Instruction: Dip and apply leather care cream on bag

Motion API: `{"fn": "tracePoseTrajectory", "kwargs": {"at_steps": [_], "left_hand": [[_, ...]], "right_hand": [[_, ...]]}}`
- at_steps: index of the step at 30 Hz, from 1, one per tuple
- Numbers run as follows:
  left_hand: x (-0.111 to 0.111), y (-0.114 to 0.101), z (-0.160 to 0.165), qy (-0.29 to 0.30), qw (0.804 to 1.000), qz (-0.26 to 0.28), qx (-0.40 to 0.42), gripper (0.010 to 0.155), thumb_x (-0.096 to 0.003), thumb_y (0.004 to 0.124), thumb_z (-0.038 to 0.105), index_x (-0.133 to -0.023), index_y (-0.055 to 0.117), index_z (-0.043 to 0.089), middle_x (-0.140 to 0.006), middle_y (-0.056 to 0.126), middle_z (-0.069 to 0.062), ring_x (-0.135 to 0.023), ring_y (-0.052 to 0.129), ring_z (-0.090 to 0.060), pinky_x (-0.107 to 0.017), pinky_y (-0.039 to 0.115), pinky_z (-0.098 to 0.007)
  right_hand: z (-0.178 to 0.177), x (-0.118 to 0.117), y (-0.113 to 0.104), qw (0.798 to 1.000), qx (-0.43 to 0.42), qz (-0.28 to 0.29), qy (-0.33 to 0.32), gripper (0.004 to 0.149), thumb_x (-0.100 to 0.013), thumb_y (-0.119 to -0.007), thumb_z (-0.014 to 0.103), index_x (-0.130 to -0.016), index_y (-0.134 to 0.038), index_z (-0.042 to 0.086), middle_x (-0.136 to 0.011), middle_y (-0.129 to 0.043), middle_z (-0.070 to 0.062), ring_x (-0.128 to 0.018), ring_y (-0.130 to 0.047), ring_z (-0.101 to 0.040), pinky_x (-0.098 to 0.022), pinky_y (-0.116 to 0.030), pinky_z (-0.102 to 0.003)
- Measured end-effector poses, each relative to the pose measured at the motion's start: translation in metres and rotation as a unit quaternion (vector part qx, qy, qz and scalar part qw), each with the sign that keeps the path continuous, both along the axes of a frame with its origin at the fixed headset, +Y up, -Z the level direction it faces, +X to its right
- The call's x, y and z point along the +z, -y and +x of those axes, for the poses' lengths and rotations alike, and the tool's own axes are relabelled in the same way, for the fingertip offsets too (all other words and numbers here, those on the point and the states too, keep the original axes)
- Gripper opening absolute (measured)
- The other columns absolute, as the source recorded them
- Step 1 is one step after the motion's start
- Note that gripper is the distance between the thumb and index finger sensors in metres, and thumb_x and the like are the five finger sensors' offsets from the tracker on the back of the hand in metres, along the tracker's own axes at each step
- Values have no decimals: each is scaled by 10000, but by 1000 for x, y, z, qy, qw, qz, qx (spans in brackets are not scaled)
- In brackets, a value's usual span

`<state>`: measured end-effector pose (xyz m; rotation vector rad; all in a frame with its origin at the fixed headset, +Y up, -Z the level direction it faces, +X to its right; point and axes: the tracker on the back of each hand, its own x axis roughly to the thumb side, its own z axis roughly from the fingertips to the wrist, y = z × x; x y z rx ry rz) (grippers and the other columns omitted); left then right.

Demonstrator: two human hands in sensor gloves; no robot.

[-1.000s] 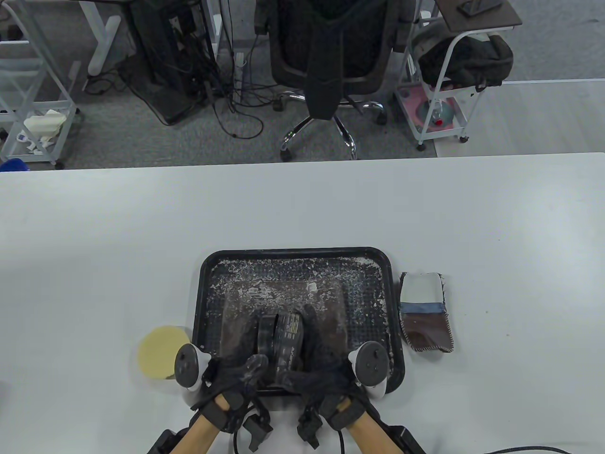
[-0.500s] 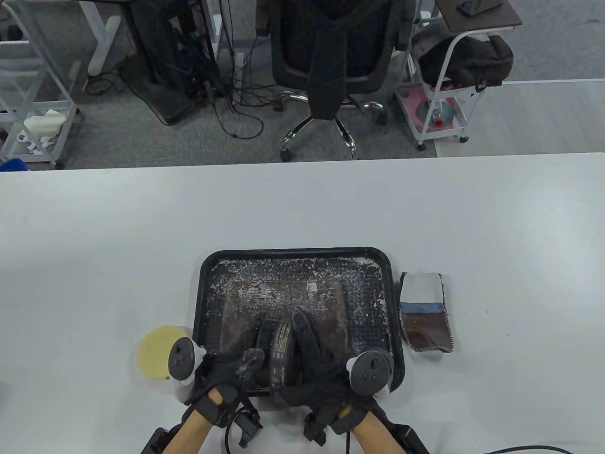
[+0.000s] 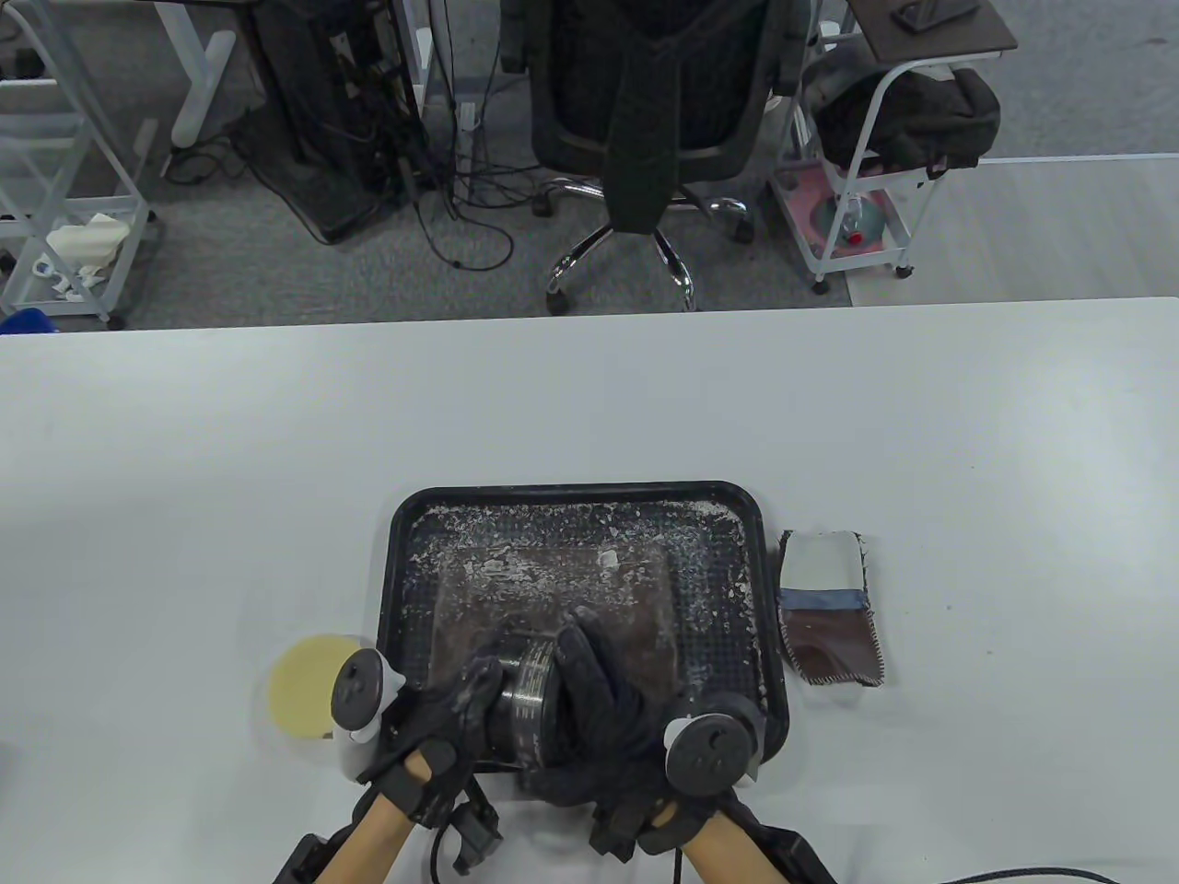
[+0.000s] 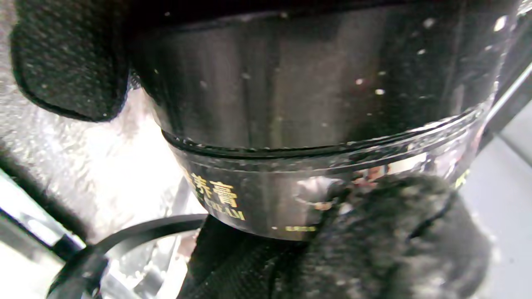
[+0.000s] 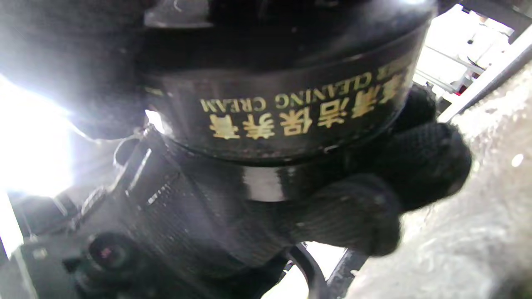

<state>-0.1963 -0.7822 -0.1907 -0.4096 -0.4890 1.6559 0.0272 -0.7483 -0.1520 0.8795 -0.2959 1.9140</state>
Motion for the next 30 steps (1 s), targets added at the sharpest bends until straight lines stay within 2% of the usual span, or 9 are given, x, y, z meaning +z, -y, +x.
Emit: {"fn": "tracePoseTrajectory", "kwargs": {"at_steps": [5,7,11,13,19,21,26,28,30], "left_hand": [[-2,6,-7,77,994,-82,-3,1074,-565,425,846,-1090,374,-90,-821,633,-572,-415,973,-678,-231,1001,-518],[-2,8,-9,94,990,-102,-5,1077,-567,415,842,-1082,376,-103,-802,638,-579,-398,981,-670,-219,1011,-499],[-1,6,-9,100,990,-96,-2,1081,-570,406,845,-1084,355,-105,-823,620,-579,-430,973,-673,-238,1000,-509],[0,4,-8,72,994,-75,-9,1076,-573,414,861,-1099,365,-76,-868,622,-555,-451,974,-662,-264,985,-519],[2,-9,3,48,998,24,11,1082,-565,503,887,-1134,204,16,-1037,371,-481,-708,746,-722,-463,827,-634],[3,-14,6,40,997,58,17,1089,-551,566,875,-1139,166,51,-1070,283,-447,-783,640,-737,-507,763,-676],[8,-28,7,-7,988,152,-7,1134,-490,739,826,-1137,131,121,-1103,230,-400,-845,548,-746,-525,701,-737],[10,-33,5,-30,981,187,-33,1150,-463,769,829,-1143,168,122,-1103,281,-393,-834,587,-746,-503,741,-732],[12,-35,4,-36,980,194,-33,1157,-435,824,811,-1153,225,128,-1107,304,-391,-822,606,-759,-485,751,-748]], "right_hand": [[-11,10,-5,995,67,74,-9,1198,-344,-1011,577,-1139,-202,190,-1186,-138,-236,-1044,-324,-696,-663,-485,-773],[-14,12,-5,993,81,83,-17,1197,-341,-1013,573,-1139,-203,196,-1187,-137,-233,-1048,-318,-692,-667,-479,-771],[-15,12,-5,992,86,91,-18,1193,-344,-1016,569,-1139,-204,207,-1190,-133,-221,-1057,-310,-681,-673,-471,-771],[-14,11,-6,991,90,95,-7,1185,-354,-1004,586,-1138,-196,216,-1190,-131,-219,-1053,-331,-678,-669,-493,-767],[-3,1,-1,1000,-6,8,20,1169,-399,-939,664,-1142,-182,172,-1173,-157,-268,-1013,-400,-704,-627,-600,-749],[0,-2,3,997,-59,-52,19,1162,-412,-923,680,-1145,-178,172,-1174,-157,-273,-1012,-408,-705,-626,-612,-744],[4,-10,15,965,-171,-197,-12,1143,-451,-862,744,-1153,-196,136,-1167,-210,-312,-961,-506,-725,-591,-687,-706],[6,-11,17,954,-190,-231,-23,1143,-451,-863,752,-1155,-213,128,-1164,-237,-325,-929,-546,-739,-565,-720,-697],[7,-12,17,953,-185,-240,-22,1153,-444,-858,763,-1153,-228,108,-1160,-267,-337,-894,-604,-749,-536,-767,-680]]}}
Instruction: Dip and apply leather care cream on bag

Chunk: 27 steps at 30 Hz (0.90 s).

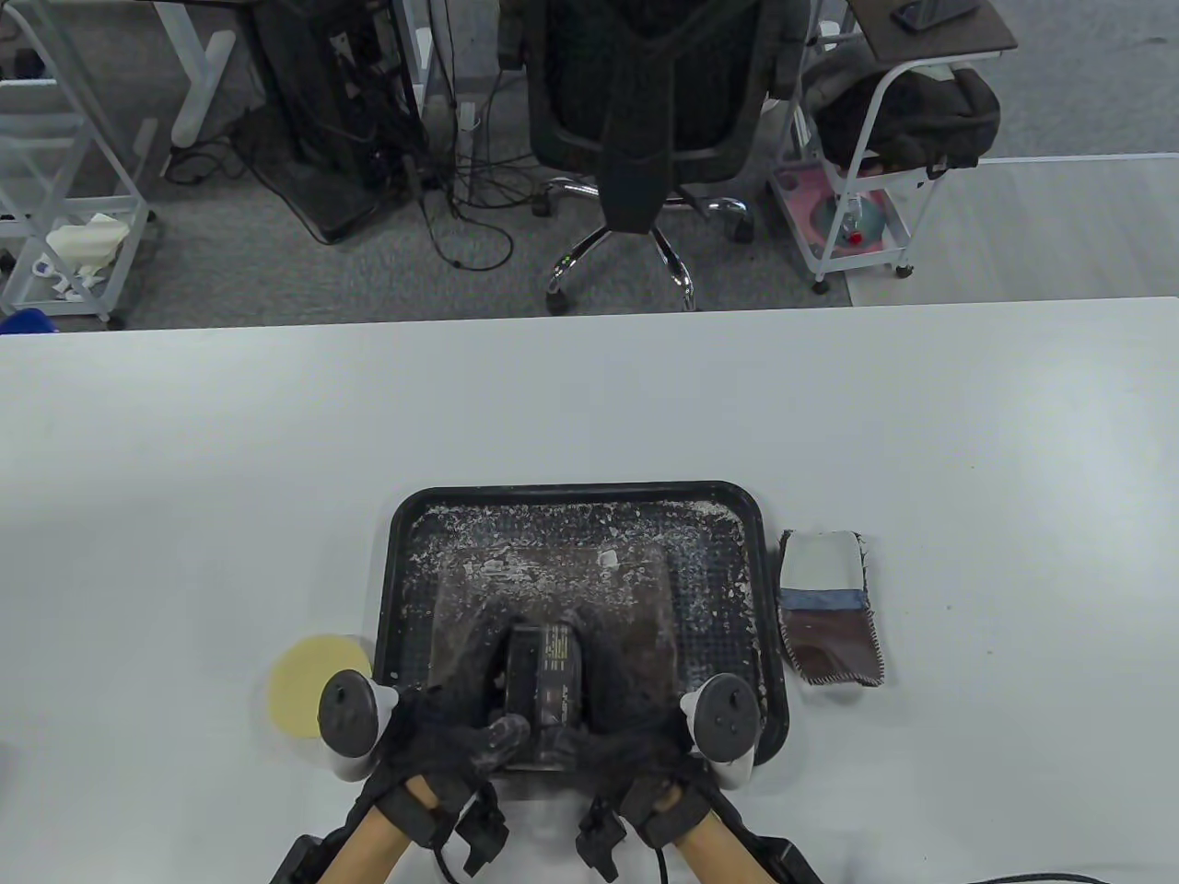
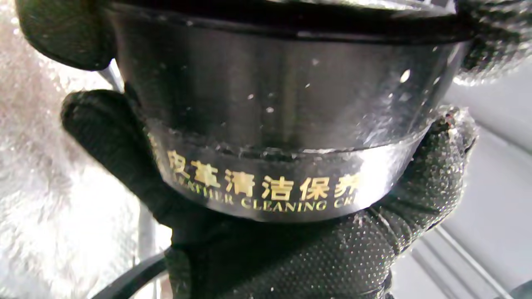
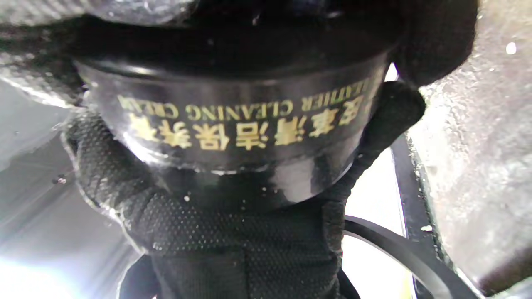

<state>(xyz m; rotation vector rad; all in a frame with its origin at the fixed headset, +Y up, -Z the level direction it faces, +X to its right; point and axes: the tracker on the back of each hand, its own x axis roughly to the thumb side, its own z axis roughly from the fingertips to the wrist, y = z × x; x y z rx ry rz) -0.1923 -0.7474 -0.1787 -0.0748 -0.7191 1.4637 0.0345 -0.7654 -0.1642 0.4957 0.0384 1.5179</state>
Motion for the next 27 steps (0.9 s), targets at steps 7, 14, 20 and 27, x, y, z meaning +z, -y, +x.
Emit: {"fn": "tracePoseTrajectory", "kwargs": {"at_steps": [7,14,20,27], "left_hand": [[-9,-1,-13,-23,999,-25,0,1135,-426,876,780,-1157,338,99,-1132,370,-357,-833,614,-758,-486,721,-771],[-20,-32,-107,-256,962,92,-38,1120,-438,862,773,-1140,370,52,-1132,393,-352,-854,618,-743,-504,704,-767],[-6,-32,-212,-467,855,90,-206,1110,-418,902,735,-1141,402,58,-1155,373,-325,-907,563,-733,-549,637,-788],[-5,-2,-263,-543,799,-43,-254,1078,-405,964,664,-1136,462,52,-1160,372,-326,-910,526,-761,-553,581,-824]], "right_hand": [[-5,-3,5,997,-17,-64,-34,1129,-475,-837,722,-1149,-160,119,-1168,-189,-334,-977,-468,-734,-627,-648,-691],[8,-4,0,1000,1,-27,-1,993,-533,-798,632,-1155,-239,98,-1163,-235,-335,-1005,-410,-692,-646,-557,-725],[16,-4,-2,1000,-7,-16,17,947,-546,-796,602,-1156,-280,94,-1161,-282,-335,-1002,-473,-671,-637,-586,-712],[16,-1,-2,1000,3,-2,21,928,-547,-795,593,-1156,-307,90,-1158,-316,-336,-995,-508,-661,-629,-605,-701]]}}
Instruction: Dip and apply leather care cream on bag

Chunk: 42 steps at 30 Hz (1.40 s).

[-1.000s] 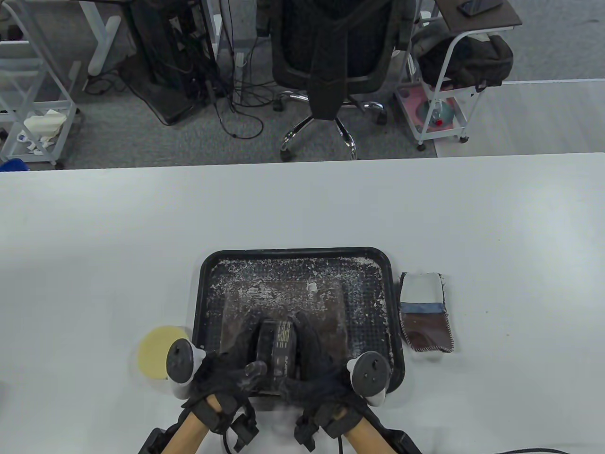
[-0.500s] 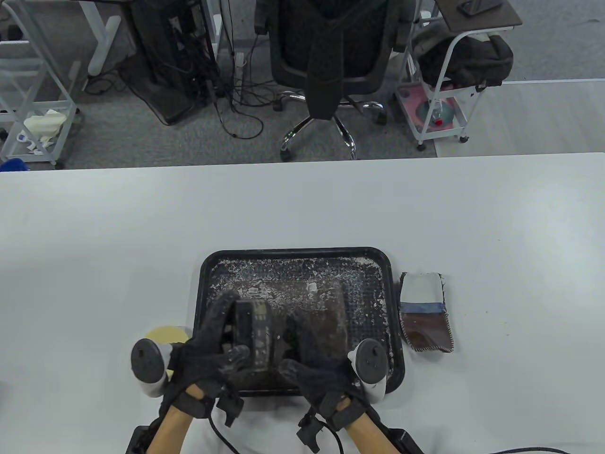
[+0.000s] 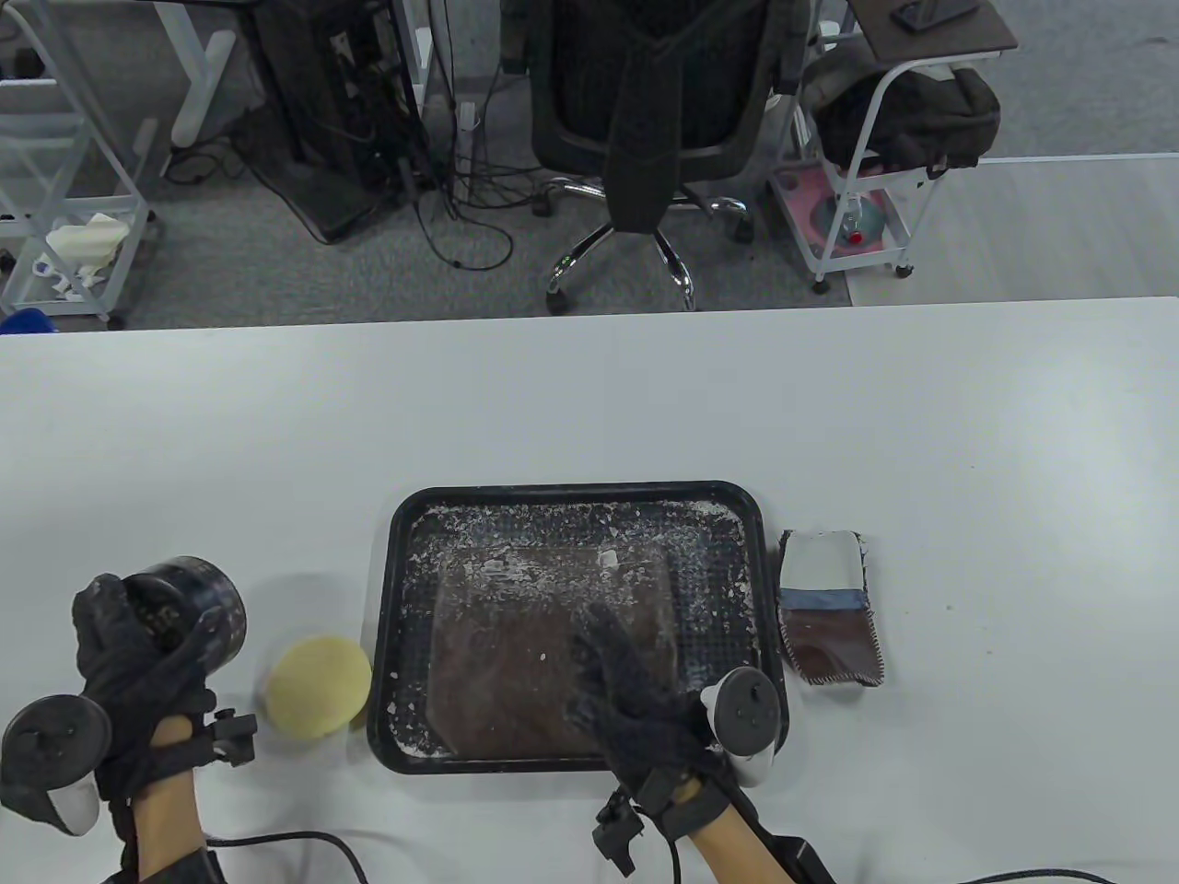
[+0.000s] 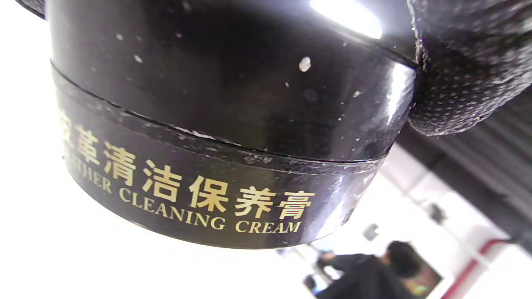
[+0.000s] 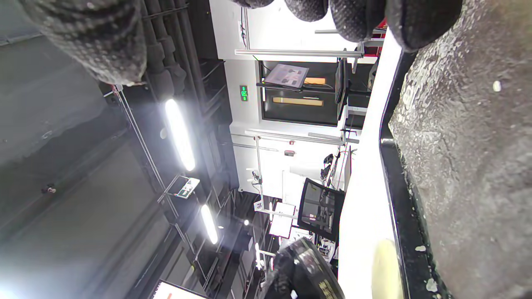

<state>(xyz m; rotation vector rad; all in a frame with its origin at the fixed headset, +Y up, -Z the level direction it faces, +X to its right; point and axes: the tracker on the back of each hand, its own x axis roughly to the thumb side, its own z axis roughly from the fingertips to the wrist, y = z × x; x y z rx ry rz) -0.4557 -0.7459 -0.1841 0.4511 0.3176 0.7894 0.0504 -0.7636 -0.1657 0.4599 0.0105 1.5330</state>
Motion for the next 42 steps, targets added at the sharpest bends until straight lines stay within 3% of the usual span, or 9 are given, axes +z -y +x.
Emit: {"fn": "tracePoseTrajectory", "kwargs": {"at_steps": [4,11,16,21,26,29,33,38,42], "left_hand": [[-8,18,-3,-10,995,-95,-23,1065,-415,960,659,-1138,460,57,-1163,362,-325,-918,511,-759,-562,569,-825],[-24,22,14,12,978,-156,-139,1027,-422,933,674,-1142,496,86,-1189,419,-275,-984,490,-706,-604,525,-799],[-25,25,16,20,975,-169,-139,1010,-442,898,674,-1144,484,77,-1191,385,-278,-989,432,-713,-615,497,-809],[-24,16,24,44,980,-143,-132,990,-450,902,630,-1127,499,29,-1165,363,-319,-981,298,-723,-634,317,-830],[-12,-19,57,58,973,-47,-220,921,-451,909,590,-1097,593,16,-1154,385,-320,-987,286,-698,-650,330,-806],[-2,-35,87,95,959,9,-268,916,-466,876,619,-1111,572,44,-1165,397,-300,-1010,318,-671,-660,364,-799],[1,-39,139,272,938,98,-193,942,-467,893,588,-1140,495,63,-1182,290,-282,-1031,213,-638,-665,278,-807],[6,-27,206,425,872,34,-239,979,-474,844,649,-1157,399,108,-1197,235,-229,-1043,178,-606,-669,236,-799],[12,-13,245,476,817,-36,-322,989,-483,784,701,-1162,370,112,-1203,238,-220,-1052,182,-595,-665,214,-794]], "right_hand": [[2,0,0,1000,2,2,3,923,-546,-797,590,-1155,-317,88,-1155,-329,-335,-991,-520,-657,-628,-607,-700],[5,0,0,999,26,19,12,913,-547,-801,579,-1155,-328,89,-1156,-336,-335,-997,-506,-656,-635,-591,-705],[9,1,-5,993,94,65,38,912,-548,-823,547,-1158,-319,92,-1165,-299,-326,-1021,-419,-658,-662,-524,-723],[17,6,-24,934,288,178,113,870,-532,-840,548,-1162,-409,130,-1196,-358,-273,-1053,-379,-624,-703,-512,-690],[22,10,-34,894,375,206,135,853,-523,-863,527,-1162,-448,145,-1221,-332,-226,-1108,-273,-529,-754,-346,-672],[24,10,-36,868,435,199,131,923,-502,-880,541,-1169,-379,146,-1228,-201,-210,-1099,-92,-504,-739,-151,-667],[28,7,-31,826,527,173,96,1040,-455,-896,593,-1169,-240,215,-1223,-42,-158,-1060,100,-472,-690,22,-663],[40,1,-25,809,566,135,79,1090,-435,-899,617,-1147,-152,265,-1215,15,-87,-1028,176,-439,-655,87,-650],[50,-5,-20,818,564,95,62,1108,-428,-904,625,-1144,-141,260,-1207,29,-102,-1018,196,-438,-640,111,-647]]}}
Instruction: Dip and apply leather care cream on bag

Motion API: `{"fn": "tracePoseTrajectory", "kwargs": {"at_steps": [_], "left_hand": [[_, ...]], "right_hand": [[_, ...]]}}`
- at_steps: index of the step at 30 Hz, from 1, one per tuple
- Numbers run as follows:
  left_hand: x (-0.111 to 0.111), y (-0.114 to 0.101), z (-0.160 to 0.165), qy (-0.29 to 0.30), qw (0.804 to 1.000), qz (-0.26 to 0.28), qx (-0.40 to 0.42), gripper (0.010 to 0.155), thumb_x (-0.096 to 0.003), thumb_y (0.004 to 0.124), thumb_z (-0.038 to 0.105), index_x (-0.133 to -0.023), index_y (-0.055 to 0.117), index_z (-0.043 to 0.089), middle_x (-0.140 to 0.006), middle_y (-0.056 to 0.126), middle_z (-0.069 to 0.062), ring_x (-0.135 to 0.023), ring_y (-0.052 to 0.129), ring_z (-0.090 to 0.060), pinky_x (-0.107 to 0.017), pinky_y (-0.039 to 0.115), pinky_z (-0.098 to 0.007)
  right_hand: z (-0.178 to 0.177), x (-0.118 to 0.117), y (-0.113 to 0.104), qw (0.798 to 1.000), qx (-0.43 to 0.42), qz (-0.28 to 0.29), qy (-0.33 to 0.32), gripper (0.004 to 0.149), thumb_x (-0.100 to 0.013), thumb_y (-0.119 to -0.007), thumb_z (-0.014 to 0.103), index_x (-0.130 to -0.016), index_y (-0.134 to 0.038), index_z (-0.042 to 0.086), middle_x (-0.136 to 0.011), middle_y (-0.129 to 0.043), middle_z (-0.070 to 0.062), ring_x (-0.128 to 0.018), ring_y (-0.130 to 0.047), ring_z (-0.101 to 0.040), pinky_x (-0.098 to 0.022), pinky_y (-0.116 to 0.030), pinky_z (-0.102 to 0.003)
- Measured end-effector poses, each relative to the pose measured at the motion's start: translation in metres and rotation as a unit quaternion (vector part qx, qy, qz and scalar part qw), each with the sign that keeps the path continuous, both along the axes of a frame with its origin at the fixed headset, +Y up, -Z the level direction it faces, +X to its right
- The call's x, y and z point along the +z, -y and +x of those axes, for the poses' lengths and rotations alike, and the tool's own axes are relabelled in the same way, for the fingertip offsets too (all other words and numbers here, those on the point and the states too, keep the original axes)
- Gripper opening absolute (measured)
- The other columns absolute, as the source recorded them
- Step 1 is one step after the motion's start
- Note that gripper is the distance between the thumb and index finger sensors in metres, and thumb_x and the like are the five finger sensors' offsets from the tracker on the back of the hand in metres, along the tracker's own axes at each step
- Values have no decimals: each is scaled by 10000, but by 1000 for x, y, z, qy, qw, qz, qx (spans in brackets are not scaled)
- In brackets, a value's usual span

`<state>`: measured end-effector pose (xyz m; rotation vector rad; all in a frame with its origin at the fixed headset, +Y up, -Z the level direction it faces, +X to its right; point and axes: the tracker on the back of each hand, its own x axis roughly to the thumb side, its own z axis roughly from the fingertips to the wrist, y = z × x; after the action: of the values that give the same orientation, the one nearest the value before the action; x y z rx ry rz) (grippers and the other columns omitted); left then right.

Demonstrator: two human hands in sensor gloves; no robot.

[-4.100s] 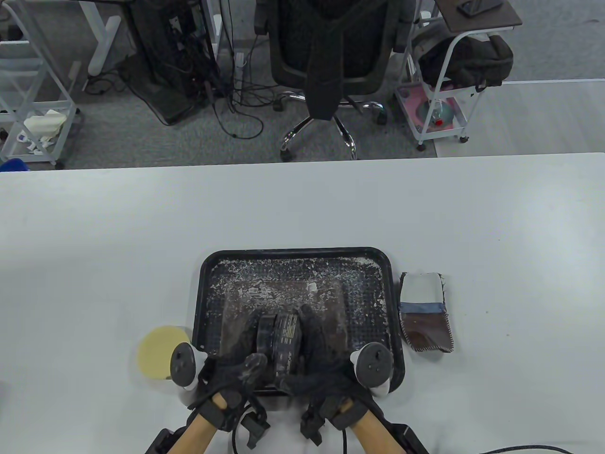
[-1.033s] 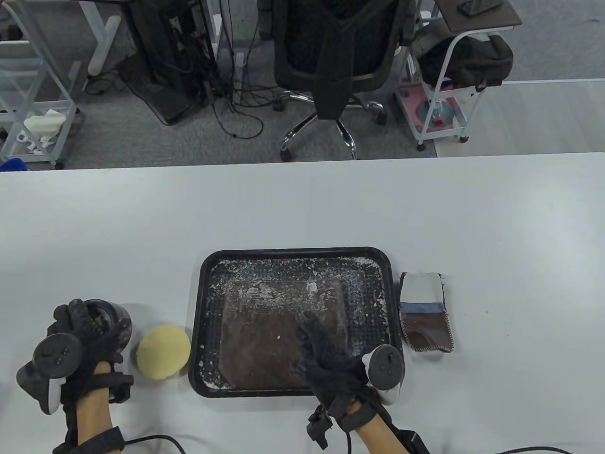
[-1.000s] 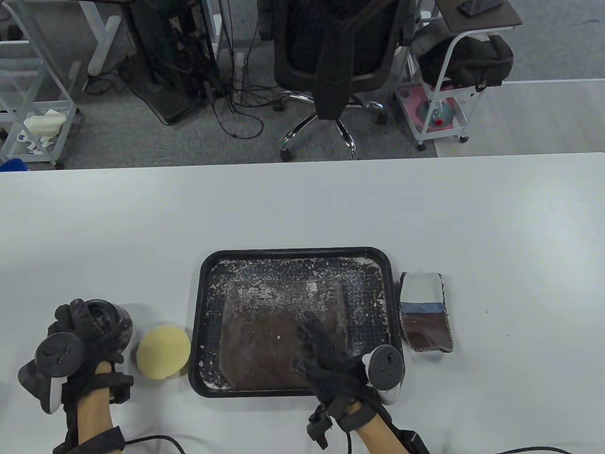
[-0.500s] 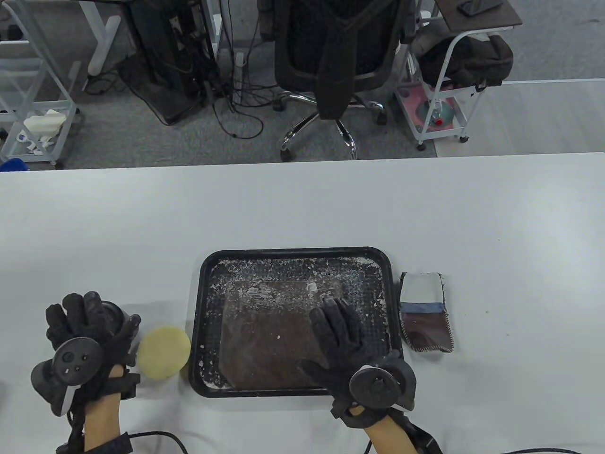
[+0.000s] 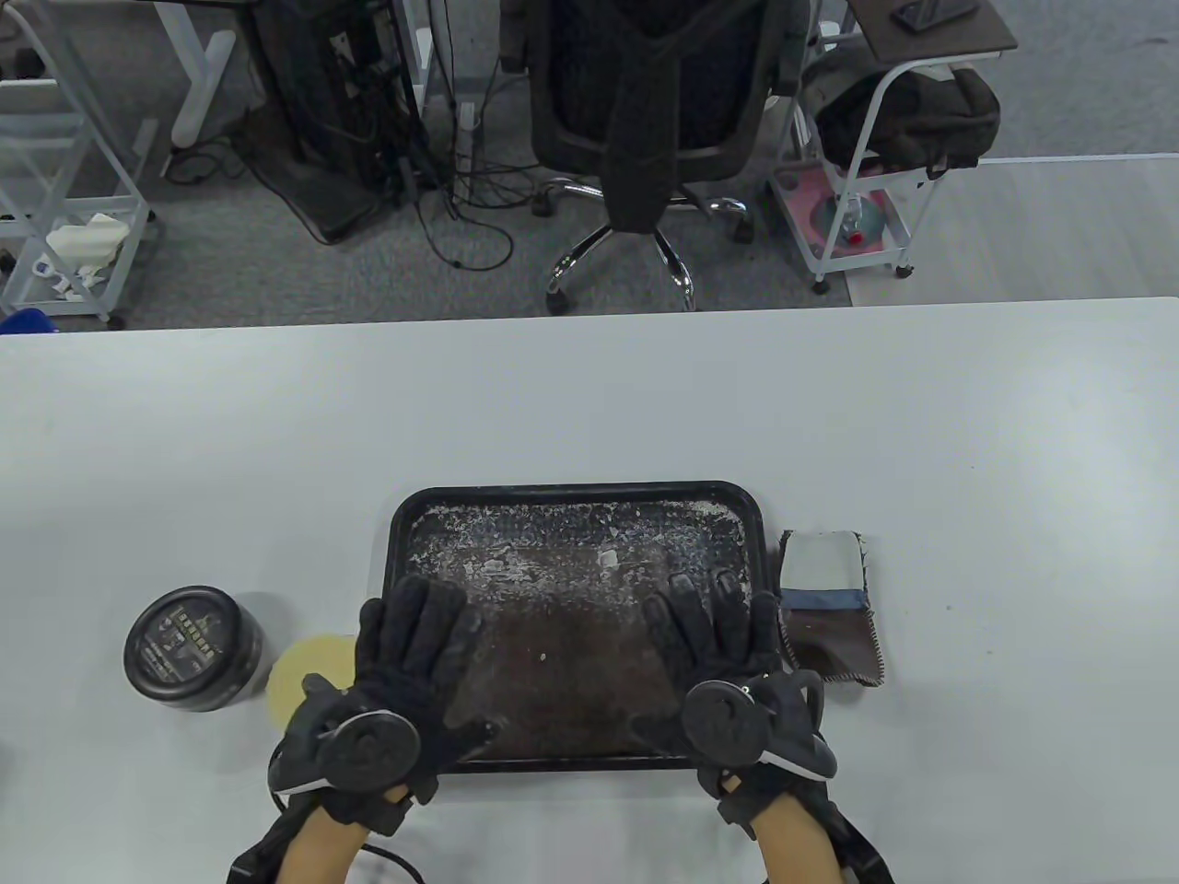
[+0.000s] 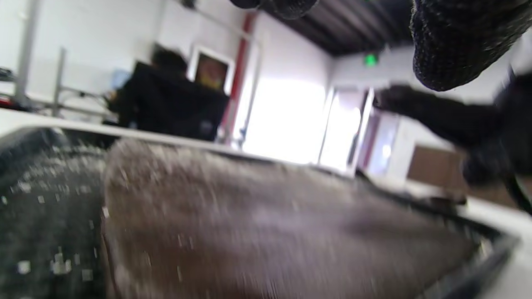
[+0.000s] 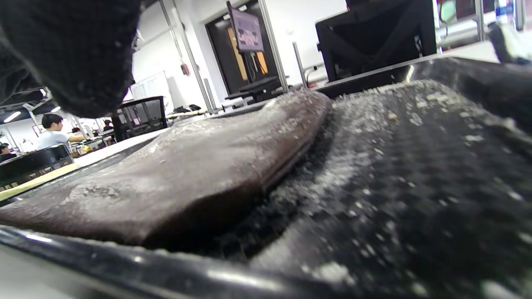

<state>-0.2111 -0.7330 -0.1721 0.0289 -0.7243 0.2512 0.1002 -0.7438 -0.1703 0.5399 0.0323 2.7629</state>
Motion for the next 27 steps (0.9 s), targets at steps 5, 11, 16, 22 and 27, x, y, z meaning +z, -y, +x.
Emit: {"fn": "tracePoseTrajectory", "kwargs": {"at_steps": [5,11,16,22,27], "left_hand": [[-2,17,17,30,998,-48,-40,1001,-488,772,698,-1157,340,91,-1194,204,-229,-1042,155,-592,-639,148,-789],[-7,25,11,21,996,-75,-42,993,-488,776,685,-1153,323,102,-1187,178,-229,-1038,114,-588,-632,124,-783],[-6,26,14,32,996,-77,-34,972,-497,773,672,-1151,346,94,-1186,214,-235,-1054,216,-581,-625,110,-769],[-2,26,23,32,997,-57,-46,951,-517,737,679,-1148,316,106,-1183,198,-229,-1056,211,-572,-661,172,-760],[-1,26,20,30,998,-50,-28,949,-520,730,676,-1145,286,117,-1180,184,-225,-1057,214,-570,-677,220,-761]], "right_hand": [[2,-7,7,998,-2,-53,-14,1147,-399,-923,641,-1141,-134,263,-1194,43,-123,-1005,200,-456,-614,115,-677],[-1,-9,11,997,-1,-72,-23,1126,-419,-901,650,-1142,-141,241,-1194,23,-146,-1006,178,-478,-610,95,-689],[-2,-7,9,998,-14,-57,-29,1119,-424,-898,653,-1146,-156,228,-1198,-2,-166,-1016,154,-487,-614,80,-701],[-8,-5,5,999,-20,-7,-29,1037,-466,-762,731,-1151,-168,229,-1211,-77,-177,-1052,85,-490,-628,27,-724],[-15,-3,8,999,-9,1,-42,1025,-474,-781,714,-1156,-199,217,-1211,-91,-187,-1056,52,-509,-631,-3,-736]]}}
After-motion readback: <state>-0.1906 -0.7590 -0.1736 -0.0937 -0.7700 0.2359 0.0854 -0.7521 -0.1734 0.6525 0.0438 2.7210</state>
